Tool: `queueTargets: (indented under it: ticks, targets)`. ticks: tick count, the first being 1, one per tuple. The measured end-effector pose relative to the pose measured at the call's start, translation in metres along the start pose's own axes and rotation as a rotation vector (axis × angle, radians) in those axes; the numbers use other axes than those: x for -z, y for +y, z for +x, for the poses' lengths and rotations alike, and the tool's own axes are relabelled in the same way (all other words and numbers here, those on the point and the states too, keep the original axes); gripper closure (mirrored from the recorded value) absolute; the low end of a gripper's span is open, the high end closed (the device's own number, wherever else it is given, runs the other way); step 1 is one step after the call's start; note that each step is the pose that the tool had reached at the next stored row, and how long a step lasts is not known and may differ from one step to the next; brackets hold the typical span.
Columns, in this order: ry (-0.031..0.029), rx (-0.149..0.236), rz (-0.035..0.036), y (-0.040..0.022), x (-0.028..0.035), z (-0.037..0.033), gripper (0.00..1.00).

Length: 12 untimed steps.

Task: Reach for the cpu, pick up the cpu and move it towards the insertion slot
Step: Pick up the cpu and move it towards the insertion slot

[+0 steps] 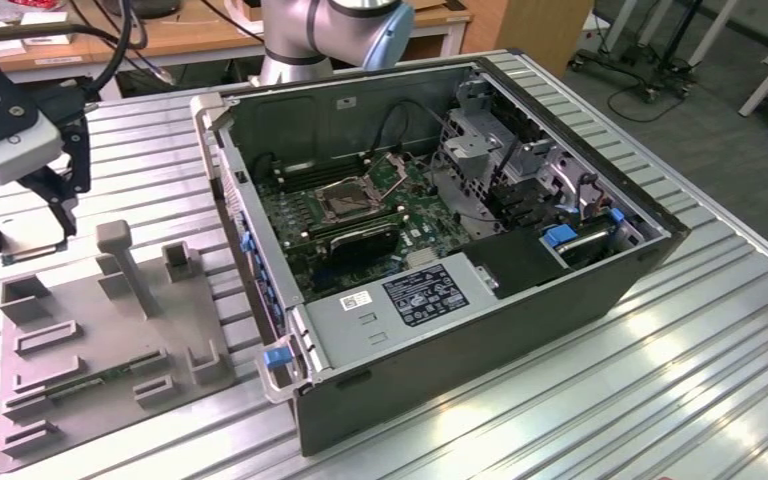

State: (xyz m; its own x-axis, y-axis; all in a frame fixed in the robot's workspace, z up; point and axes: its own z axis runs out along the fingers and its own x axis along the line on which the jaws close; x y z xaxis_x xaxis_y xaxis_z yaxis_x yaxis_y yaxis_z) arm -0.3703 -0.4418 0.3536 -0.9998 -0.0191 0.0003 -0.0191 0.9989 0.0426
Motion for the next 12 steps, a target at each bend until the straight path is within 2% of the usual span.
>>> queueTargets:
  ticks: [12]
  targets:
    - [0.0001,0.0,0.0001,-0.0004,0.0001,-0.0187,0.46]
